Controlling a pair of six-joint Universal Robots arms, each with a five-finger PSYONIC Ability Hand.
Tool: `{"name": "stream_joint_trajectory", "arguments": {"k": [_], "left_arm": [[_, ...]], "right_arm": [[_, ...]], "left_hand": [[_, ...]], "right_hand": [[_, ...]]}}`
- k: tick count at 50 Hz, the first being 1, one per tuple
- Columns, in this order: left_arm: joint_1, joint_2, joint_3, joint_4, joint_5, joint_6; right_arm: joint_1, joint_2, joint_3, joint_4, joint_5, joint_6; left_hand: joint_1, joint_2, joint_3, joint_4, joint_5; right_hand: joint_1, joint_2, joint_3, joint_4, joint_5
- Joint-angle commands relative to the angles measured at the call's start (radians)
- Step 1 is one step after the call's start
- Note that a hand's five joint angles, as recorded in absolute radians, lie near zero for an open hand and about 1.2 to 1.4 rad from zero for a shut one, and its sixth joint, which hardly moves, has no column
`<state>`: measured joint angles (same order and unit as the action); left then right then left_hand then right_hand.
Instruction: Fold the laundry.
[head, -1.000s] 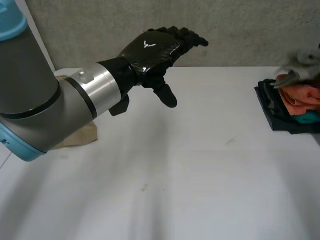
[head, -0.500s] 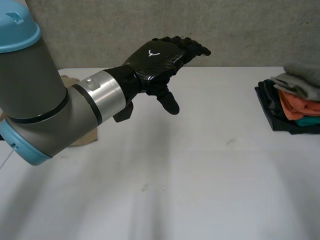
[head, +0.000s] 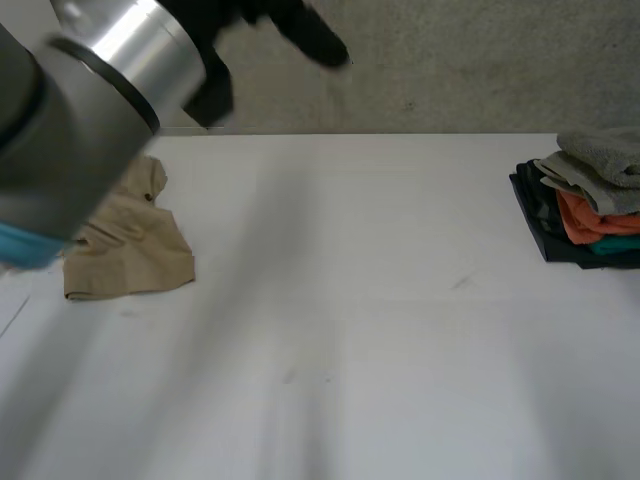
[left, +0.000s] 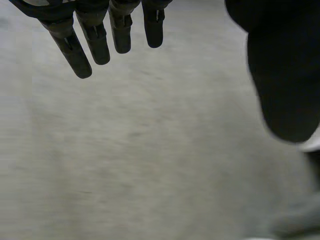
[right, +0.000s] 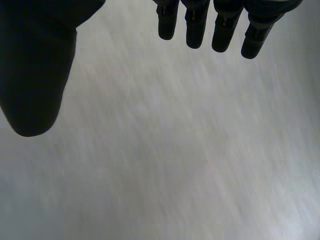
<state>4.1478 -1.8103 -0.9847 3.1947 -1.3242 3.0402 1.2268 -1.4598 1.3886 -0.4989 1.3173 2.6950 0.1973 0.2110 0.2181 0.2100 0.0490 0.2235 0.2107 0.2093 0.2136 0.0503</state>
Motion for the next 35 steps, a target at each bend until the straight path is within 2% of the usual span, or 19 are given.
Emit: {"name": "stream_joint_trajectory", "arguments": {"k": [1,3,6,7,10,13,16,21,27,28,30,31,32,33,35], "left_arm": [[0.193,0.026,-0.018,-0.084,-0.176,0.182],[0.262,0.014,-0.049,-0.102,-0.22,0.324],[0.299,-0.024,-0.094,-0.101,-0.259,0.475],[0.327,-0.073,-0.127,-0.095,-0.28,0.568],[0.386,-0.174,-0.16,-0.052,-0.312,0.701],[0.457,-0.274,-0.166,0.019,-0.303,0.761],[0.506,-0.368,-0.146,0.079,-0.282,0.766],[0.557,-0.605,-0.021,0.209,-0.166,0.775],[0.634,-0.788,0.096,0.225,-0.041,0.778],[0.641,-0.82,0.115,0.228,0.002,0.778],[0.64,-0.84,0.127,0.229,0.031,0.778],[0.638,-0.842,0.129,0.229,0.045,0.779],[0.635,-0.843,0.121,0.234,0.065,0.778],[0.631,-0.842,0.113,0.241,0.069,0.776],[0.621,-0.824,0.103,0.252,0.063,0.773]], "right_arm": [[0.218,-0.128,0.295,-0.168,-0.28,0.055],[0.29,-0.129,0.361,-0.144,-0.302,0.051],[0.373,-0.116,0.411,-0.06,-0.294,0.042],[0.391,-0.109,0.417,-0.029,-0.293,0.037],[0.447,-0.038,0.431,0.078,-0.267,0.014],[0.48,0.055,0.44,0.141,-0.224,-0.035],[0.507,0.119,0.452,0.148,-0.185,-0.079],[0.508,0.147,0.489,0.142,-0.156,-0.124],[0.502,0.148,0.501,0.122,-0.148,-0.13],[0.502,0.148,0.501,0.119,-0.148,-0.13],[0.502,0.148,0.506,0.105,-0.147,-0.129],[0.502,0.148,0.507,0.102,-0.147,-0.129],[0.502,0.15,0.509,0.097,-0.147,-0.129],[0.502,0.15,0.51,0.092,-0.147,-0.129],[0.502,0.151,0.517,0.083,-0.145,-0.129]], "left_hand": [[-0.004,-0.018,-0.025,-0.017,-0.031],[-0.004,-0.018,-0.025,-0.017,-0.031],[-0.016,-0.03,-0.037,-0.029,-0.042],[-0.019,-0.033,-0.04,-0.032,-0.045],[-0.019,-0.033,-0.04,-0.032,-0.045],[-0.022,-0.036,-0.043,-0.035,-0.048],[-0.022,-0.036,-0.043,-0.035,-0.048],[0.004,-0.009,-0.016,-0.008,-0.022],[0.004,-0.009,-0.016,-0.008,-0.022],[0.039,0.026,0.019,0.027,0.013],[0.215,0.201,0.194,0.202,0.188],[0.402,0.388,0.381,0.389,0.376],[0.962,0.948,0.941,0.949,0.936],[1.197,1.183,1.176,1.184,1.17],[1.199,1.185,1.178,1.186,1.173]], "right_hand": [[-0.049,-0.036,-0.035,-0.039,-0.05],[-0.049,-0.036,-0.035,-0.039,-0.05],[-0.049,-0.036,-0.035,-0.039,-0.05],[-0.049,-0.036,-0.035,-0.039,-0.05],[-0.049,-0.036,-0.035,-0.039,-0.05],[-0.049,-0.036,-0.035,-0.039,-0.05],[-0.049,-0.036,-0.035,-0.039,-0.05],[-0.049,-0.036,-0.035,-0.039,-0.05],[-0.049,-0.036,-0.035,-0.039,-0.05],[-0.049,-0.036,-0.035,-0.039,-0.05],[-0.049,-0.036,-0.035,-0.039,-0.05],[-0.049,-0.036,-0.035,-0.039,-0.05],[-0.049,-0.036,-0.035,-0.039,-0.05],[-0.049,-0.036,-0.035,-0.039,-0.05],[-0.049,-0.036,-0.035,-0.039,-0.05]]}}
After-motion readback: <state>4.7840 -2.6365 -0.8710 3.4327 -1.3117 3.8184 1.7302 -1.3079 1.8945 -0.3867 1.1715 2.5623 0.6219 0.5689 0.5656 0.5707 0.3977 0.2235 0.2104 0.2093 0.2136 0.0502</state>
